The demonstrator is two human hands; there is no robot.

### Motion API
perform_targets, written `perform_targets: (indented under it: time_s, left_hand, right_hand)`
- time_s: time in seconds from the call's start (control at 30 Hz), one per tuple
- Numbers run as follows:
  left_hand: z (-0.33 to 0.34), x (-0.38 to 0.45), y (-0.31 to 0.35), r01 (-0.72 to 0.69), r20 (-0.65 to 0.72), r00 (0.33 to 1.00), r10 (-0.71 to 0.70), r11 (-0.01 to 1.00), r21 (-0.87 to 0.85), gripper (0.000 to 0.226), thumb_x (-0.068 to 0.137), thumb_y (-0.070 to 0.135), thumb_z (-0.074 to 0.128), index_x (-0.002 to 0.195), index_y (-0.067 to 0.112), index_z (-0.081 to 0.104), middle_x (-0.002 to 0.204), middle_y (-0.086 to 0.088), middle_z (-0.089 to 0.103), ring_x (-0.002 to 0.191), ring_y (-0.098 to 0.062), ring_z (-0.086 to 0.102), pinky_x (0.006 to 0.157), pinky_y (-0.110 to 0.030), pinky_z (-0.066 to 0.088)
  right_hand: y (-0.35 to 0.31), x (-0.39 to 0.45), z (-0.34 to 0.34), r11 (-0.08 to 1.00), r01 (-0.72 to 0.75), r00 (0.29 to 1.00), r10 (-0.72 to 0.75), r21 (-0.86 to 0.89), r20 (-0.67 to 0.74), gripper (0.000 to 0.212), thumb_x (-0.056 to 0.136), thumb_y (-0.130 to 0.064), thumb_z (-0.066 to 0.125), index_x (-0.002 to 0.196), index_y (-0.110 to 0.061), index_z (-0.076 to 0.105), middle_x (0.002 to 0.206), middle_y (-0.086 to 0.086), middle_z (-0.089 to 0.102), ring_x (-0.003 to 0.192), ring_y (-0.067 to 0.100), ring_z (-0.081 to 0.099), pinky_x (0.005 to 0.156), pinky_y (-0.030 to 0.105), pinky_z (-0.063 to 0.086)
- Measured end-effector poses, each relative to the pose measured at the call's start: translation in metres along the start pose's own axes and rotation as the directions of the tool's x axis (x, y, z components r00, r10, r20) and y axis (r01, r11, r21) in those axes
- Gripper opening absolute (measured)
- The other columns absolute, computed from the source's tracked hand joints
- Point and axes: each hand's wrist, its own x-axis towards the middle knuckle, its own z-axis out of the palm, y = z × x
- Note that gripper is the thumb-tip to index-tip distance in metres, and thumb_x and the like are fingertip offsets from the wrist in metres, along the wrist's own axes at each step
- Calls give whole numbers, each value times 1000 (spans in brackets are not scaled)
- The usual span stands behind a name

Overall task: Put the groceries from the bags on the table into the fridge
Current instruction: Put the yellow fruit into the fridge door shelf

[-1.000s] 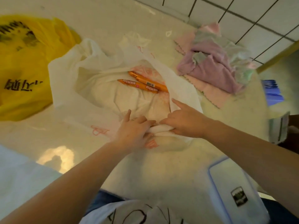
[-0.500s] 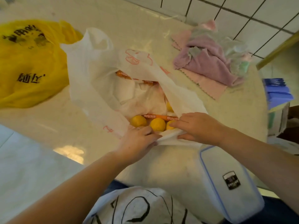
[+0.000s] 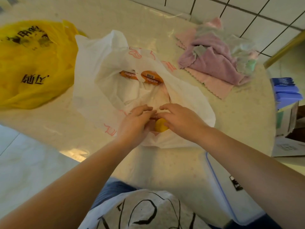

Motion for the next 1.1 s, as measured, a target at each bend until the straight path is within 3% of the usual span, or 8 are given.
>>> perform_targets:
  time_s: [0.07,0.2,0.5,0.6,0.73,0.87,0.97,1.1]
  left_hand:
    - [3,3,-7,37,4,999,-37,999,35,39,84,23,56,121,14,63,126,-7,60,120,-28,53,96,-38,43]
    - [10,-5,-22,86,55,994,-90,993,84,43,80,31,53,118,16,66,122,-5,63,113,-29,59,94,-38,45]
    - [12,-5,-33,94,93,991,-98,995,41,47,86,30,64,131,23,54,134,-3,54,125,-27,47,99,-34,36]
    - [7,0,-31,140,95,986,-140,990,3,48,85,31,65,132,26,52,136,5,50,128,-19,42,102,-27,29]
    - [-12,10,-20,153,-31,987,-156,984,-87,51,84,38,65,133,33,49,136,12,48,122,-7,42,95,-15,27]
    - [-50,21,-6,139,-202,959,-197,952,-271,52,79,35,71,129,30,53,127,14,51,107,3,44,88,-16,37]
    - [-88,24,-5,115,-333,907,-258,912,-393,49,77,30,73,122,35,54,117,16,53,103,1,49,85,-15,45]
    - [-143,15,-15,98,-434,803,-407,810,-579,49,77,24,74,121,34,54,116,11,57,105,-3,56,76,-7,46]
  right_hand:
    - [-1,4,6,991,-26,994,40,-133,104,52,91,-40,49,141,-29,36,145,-2,36,128,21,38,98,34,38]
    - [0,4,21,974,-55,985,90,-222,150,55,88,-44,54,139,-29,38,135,0,46,115,27,48,91,36,42]
    - [-2,0,32,978,-150,984,162,-143,76,62,86,-44,57,142,-31,33,135,-3,47,117,24,47,92,30,36]
    - [-3,-2,26,976,-217,976,216,26,38,58,85,-40,61,138,-33,39,134,-6,48,118,20,48,91,33,42]
    - [-6,-3,8,949,-232,959,260,216,-112,58,83,-32,66,136,-30,42,135,-7,45,121,14,46,95,31,41]
    - [-17,7,-25,935,-148,932,240,322,-271,57,81,-26,69,133,-30,46,130,-12,46,116,4,44,88,10,31]
    - [-35,25,-52,948,-34,904,164,317,-394,56,80,-27,71,129,-35,46,125,-16,47,114,-2,42,88,-2,23]
    - [-76,58,-91,969,135,848,-4,209,-530,57,78,-25,73,130,-23,49,128,-7,51,117,4,44,94,3,27]
